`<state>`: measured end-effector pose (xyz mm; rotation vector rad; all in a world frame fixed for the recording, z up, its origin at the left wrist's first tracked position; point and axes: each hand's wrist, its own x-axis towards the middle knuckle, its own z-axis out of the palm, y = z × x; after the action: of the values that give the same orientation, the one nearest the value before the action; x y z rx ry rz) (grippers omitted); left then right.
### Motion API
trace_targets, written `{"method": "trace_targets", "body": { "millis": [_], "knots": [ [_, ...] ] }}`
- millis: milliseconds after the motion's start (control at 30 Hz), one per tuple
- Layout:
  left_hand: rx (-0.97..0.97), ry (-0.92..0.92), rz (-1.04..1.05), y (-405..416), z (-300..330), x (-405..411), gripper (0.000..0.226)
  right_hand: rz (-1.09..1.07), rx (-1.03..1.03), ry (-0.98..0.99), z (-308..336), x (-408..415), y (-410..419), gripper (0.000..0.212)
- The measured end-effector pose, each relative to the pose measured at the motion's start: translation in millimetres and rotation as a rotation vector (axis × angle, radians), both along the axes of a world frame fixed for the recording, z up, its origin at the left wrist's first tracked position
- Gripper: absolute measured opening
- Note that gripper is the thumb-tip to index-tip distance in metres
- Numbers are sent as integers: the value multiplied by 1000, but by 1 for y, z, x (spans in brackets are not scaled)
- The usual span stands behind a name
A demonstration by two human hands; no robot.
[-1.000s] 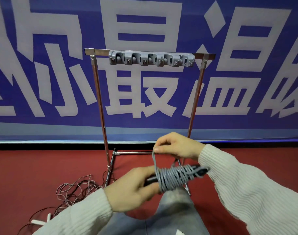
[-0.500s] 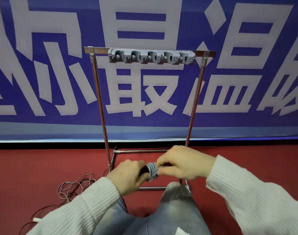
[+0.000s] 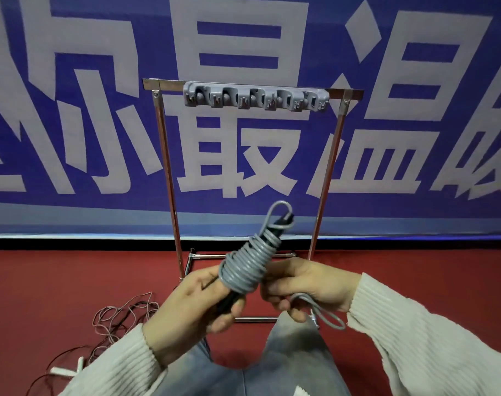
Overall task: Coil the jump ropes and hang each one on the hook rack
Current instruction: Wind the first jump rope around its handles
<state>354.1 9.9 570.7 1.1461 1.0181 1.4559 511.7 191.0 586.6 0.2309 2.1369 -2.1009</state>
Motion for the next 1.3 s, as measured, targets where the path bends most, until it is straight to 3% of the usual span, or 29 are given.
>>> {"method": "trace_targets", "body": {
  "millis": [67,233,400,500,567,667,733,800,867,900,967,1033,1100,1200,1233,1300],
  "knots": [
    [-61,-66,79,5,-3,-3,49,-54,95,-24,-1,-3,-4,31],
    [-104,-283,193,18,-5,-3,24,-330,576,-47,-13,-19,-18,31],
    [-120,-478,273,19,7,-18,23,-451,395,11,-20,-15,-23,32],
    [-185,-576,294,14,7,-25,17,-372,528,70,-19,-8,-17,28],
    [-243,-552,332,17,2,-29,12,-302,727,71,-20,-4,-16,24],
    [-317,-237,470,29,-14,-28,21,-122,1244,34,-16,3,-21,26],
    [-341,254,557,37,-27,-25,25,-22,1613,86,-2,3,-22,36],
    [-356,856,547,44,-40,-22,24,56,1774,158,14,-4,-12,40],
    [-392,1283,371,47,-40,-13,22,142,1569,132,29,-12,-1,26],
    [-388,1378,236,47,-36,-9,21,183,1390,96,33,-17,4,20],
    [-319,1385,-40,42,-22,-2,18,245,1039,49,34,-23,7,14],
    [-212,1153,-207,33,-11,-2,18,192,658,22,28,-21,9,11],
    [-122,776,-274,21,-3,-5,20,98,308,44,20,-15,7,13],
    [5,398,-215,11,-5,-2,18,-33,-92,169,3,-11,-7,8],
    [44,253,-164,10,-7,3,22,-90,-264,224,-3,-12,-15,20],
    [55,-65,-62,11,-12,15,52,-234,-565,342,-10,-14,-34,32]
  ]
}}
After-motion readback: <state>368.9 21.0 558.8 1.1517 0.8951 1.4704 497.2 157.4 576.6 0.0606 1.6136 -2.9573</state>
